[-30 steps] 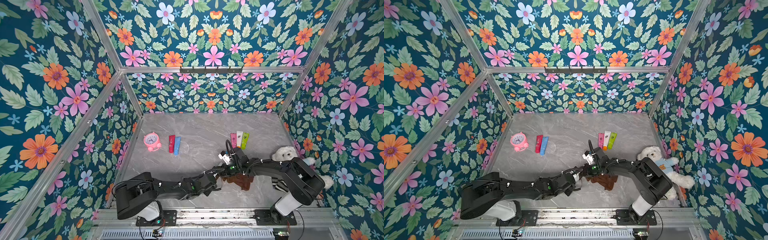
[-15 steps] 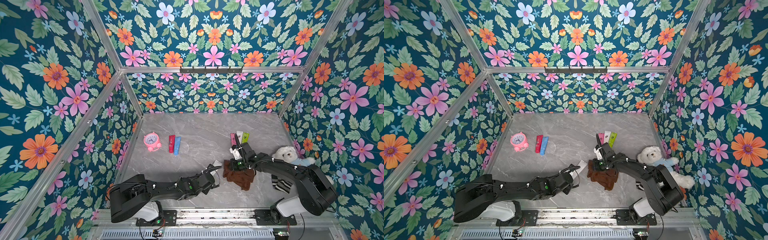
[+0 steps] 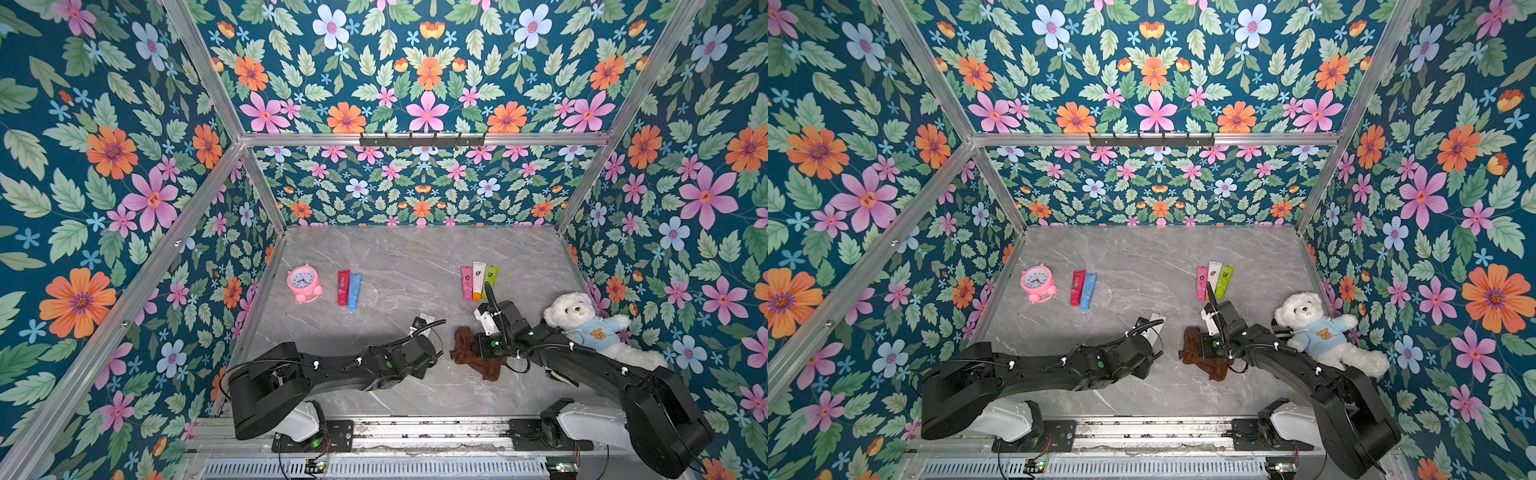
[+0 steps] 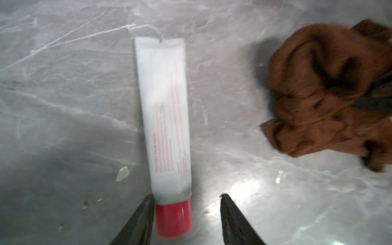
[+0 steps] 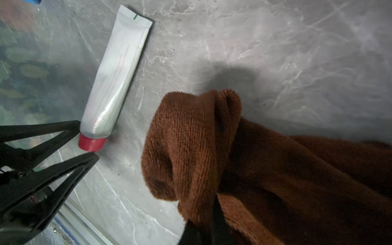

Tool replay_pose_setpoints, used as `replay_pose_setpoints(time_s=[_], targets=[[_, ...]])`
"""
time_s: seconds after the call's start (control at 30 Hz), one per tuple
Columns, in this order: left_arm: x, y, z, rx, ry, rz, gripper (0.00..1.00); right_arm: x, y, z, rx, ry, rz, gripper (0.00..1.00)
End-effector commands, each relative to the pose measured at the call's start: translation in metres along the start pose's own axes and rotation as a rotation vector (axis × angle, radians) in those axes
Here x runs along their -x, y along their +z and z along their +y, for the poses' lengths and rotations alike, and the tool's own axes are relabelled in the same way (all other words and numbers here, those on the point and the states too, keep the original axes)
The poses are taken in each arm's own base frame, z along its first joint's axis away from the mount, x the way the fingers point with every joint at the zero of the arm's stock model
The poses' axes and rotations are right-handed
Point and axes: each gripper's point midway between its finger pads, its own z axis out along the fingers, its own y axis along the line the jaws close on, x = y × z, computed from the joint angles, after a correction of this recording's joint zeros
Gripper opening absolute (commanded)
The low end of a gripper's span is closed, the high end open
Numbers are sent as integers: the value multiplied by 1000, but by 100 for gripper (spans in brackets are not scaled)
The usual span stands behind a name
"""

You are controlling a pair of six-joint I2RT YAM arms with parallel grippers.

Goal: Wipe the surface of the toothpaste tube
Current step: Adjust the toothpaste at the center of the board.

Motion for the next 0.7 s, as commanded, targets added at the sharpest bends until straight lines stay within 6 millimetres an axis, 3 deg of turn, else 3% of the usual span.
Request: replay_pose_setpoints(time_s=[0.0,0.1,0.3,0.37,0.47,0.67], targets=[[10,-8,-23,-115,-15,15,54,1,1,4,24,-11,-3,0],[17,-9,-15,-134,-41,29,55,2,2,6,37,-15,-4,0],[42,-13,34,-136,-230,4,54,1,0,7,56,-19,-29,0],[51,-15,42,-165,-305,-19,53,0,-1,8,64,-21,-33,0],[58,-11,34,-256,-382,-34,52,0,-2,10,73,-23,-39,0],[49,5,21,-359,-484,-23,50,0,-3,11,84,-29,-52,0]])
